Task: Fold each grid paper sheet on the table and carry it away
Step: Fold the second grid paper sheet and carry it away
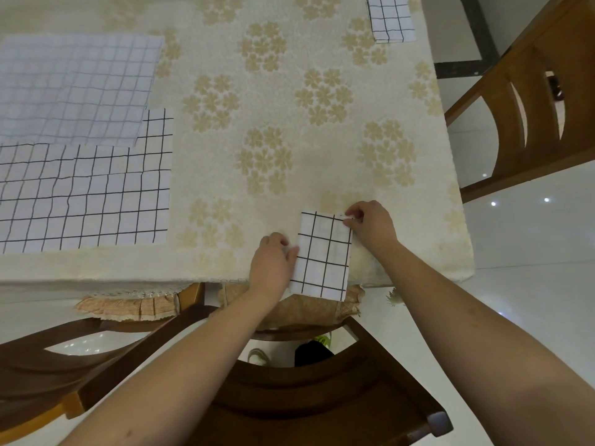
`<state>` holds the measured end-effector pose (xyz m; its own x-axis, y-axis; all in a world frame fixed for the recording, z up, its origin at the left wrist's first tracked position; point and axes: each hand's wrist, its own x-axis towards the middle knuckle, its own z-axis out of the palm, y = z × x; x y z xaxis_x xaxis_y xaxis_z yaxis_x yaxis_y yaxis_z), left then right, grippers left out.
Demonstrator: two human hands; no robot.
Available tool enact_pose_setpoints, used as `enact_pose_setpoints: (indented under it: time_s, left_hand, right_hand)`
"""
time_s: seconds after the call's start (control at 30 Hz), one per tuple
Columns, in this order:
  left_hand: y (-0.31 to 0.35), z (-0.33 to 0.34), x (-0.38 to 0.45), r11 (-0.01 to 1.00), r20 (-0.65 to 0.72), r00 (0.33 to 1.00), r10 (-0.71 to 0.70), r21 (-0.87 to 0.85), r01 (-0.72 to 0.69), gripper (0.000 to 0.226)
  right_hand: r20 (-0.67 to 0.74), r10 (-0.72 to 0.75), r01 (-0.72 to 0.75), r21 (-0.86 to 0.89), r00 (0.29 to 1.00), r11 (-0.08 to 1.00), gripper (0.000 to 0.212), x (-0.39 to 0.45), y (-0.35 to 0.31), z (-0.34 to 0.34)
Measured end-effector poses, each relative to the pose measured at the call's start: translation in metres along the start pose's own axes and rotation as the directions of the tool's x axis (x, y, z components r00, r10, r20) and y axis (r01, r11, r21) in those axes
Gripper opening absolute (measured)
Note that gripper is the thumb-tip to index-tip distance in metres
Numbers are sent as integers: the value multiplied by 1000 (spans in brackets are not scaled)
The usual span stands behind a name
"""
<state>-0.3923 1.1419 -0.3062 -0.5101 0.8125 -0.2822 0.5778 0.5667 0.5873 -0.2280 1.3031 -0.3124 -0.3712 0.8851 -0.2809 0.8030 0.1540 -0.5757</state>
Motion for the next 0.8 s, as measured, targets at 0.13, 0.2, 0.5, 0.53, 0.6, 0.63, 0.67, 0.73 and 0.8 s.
enact_pose_setpoints:
  time_s: [0.13, 0.2, 0.5, 0.53, 0.6, 0.63, 0.67, 0.73, 0.8]
  left_hand:
    - [-2, 3, 4, 991, 86, 988, -130, -26, 132, 31]
    - [0, 6, 4, 988, 98, 984, -150, -11, 152, 26]
    - [9, 7, 0, 981, 94, 977, -193, 45, 190, 20]
    - [9, 8, -1, 981, 91, 977, -191, 47, 187, 20]
    - [10, 9, -2, 982, 78, 979, -188, 52, 184, 19]
    - [10, 10, -3, 982, 66, 981, -185, 55, 182, 19]
    - [10, 12, -4, 982, 51, 982, -180, 59, 177, 21]
    - [11, 15, -7, 983, 18, 986, -167, 75, 166, 24]
    - [11, 19, -9, 979, 6, 985, -172, 109, 170, 25]
  right_hand:
    - [11, 20, -19, -30, 1000, 999, 17, 2, -2, 0]
    - [14, 28, -28, -40, 1000, 999, 16, 3, -3, 0]
    - [59, 89, -84, -89, 994, 992, 18, 8, -8, -5]
    - [73, 100, -93, -96, 992, 991, 18, 9, -9, -6]
    - [95, 109, -100, -99, 989, 990, 17, 11, -10, -7]
    - [99, 103, -93, -98, 990, 991, 17, 11, -11, -7]
    - [98, 89, -80, -94, 991, 992, 16, 11, -10, -8]
    - [91, 53, -45, -83, 994, 996, 14, 9, -9, -8]
    - [83, 33, -27, -70, 996, 997, 12, 7, -7, -8]
